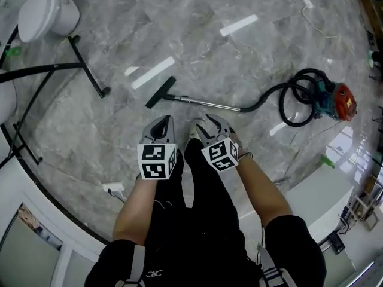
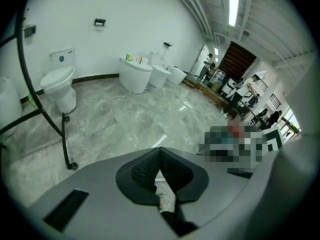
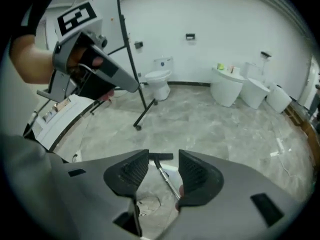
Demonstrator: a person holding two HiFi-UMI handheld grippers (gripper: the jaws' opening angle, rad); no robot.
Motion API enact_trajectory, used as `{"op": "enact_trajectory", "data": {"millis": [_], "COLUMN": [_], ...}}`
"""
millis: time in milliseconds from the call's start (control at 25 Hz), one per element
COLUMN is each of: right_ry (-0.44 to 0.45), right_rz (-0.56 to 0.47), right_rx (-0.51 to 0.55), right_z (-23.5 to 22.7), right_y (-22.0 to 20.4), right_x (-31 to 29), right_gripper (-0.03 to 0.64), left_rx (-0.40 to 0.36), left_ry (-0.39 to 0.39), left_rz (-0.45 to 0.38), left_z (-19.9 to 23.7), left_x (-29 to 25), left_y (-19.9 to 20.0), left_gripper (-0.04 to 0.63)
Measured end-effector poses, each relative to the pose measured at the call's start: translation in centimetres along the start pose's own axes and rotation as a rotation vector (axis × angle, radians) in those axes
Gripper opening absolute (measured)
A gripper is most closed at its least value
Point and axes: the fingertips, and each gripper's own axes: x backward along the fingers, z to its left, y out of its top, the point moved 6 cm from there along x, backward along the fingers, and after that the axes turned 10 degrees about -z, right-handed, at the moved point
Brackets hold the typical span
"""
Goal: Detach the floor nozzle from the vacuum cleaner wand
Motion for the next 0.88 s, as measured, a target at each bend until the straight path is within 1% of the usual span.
{"op": "enact_trajectory", "data": {"millis": [120, 240, 320, 440, 560, 600, 680, 720, 760, 800, 880], "right_ry": [0.068, 0.145, 0.193, 0.223, 0.241, 0.254, 0.283, 0.289, 0.285, 0.268, 0.220], "right_rz": [0.108, 0.234, 0.319, 0.409, 0.489, 0.516, 0.555, 0.570, 0.586, 0.603, 0.633], "right_rx": [0.069, 0.172, 0.248, 0.320, 0.394, 0.437, 0.556, 0.610, 0.640, 0.646, 0.612], "right_z": [0.3, 0.5, 0.0, -0.9, -1.5, -1.5, -1.1, -0.8, -0.6, -0.6, -0.8], "right_y": [-4.3, -9.9, -13.9, -19.7, -25.5, -27.4, -30.9, -32.5, -33.8, -34.9, -36.5], "right_x": [-7.8, -14.8, -19.3, -25.6, -30.5, -31.9, -34.3, -35.2, -36.0, -36.8, -38.2], "right_gripper": [0.199, 0.201, 0.201, 0.200, 0.200, 0.199, 0.199, 0.199, 0.199, 0.199, 0.199], "left_rx": [0.053, 0.127, 0.157, 0.162, 0.150, 0.144, 0.121, 0.111, 0.106, 0.105, 0.116], "left_ry": [0.056, 0.099, 0.112, 0.112, 0.101, 0.096, 0.083, 0.076, 0.071, 0.068, 0.064], "left_rz": [0.025, 0.042, 0.044, 0.054, 0.077, 0.084, 0.094, 0.102, 0.110, 0.118, 0.133], "left_z": [4.3, 7.7, 9.6, 12.4, 14.7, 15.3, 16.3, 16.7, 17.0, 17.2, 17.8], "left_x": [-2.8, -5.5, -7.5, -10.8, -13.8, -14.7, -16.1, -16.5, -16.8, -16.9, -17.0], "left_y": [-3.9, -8.0, -10.7, -14.6, -18.3, -19.4, -21.5, -22.4, -23.3, -24.2, -25.6], "left_gripper": [0.000, 0.000, 0.000, 0.000, 0.000, -0.001, 0.000, 0.000, 0.000, 0.000, 0.000]}}
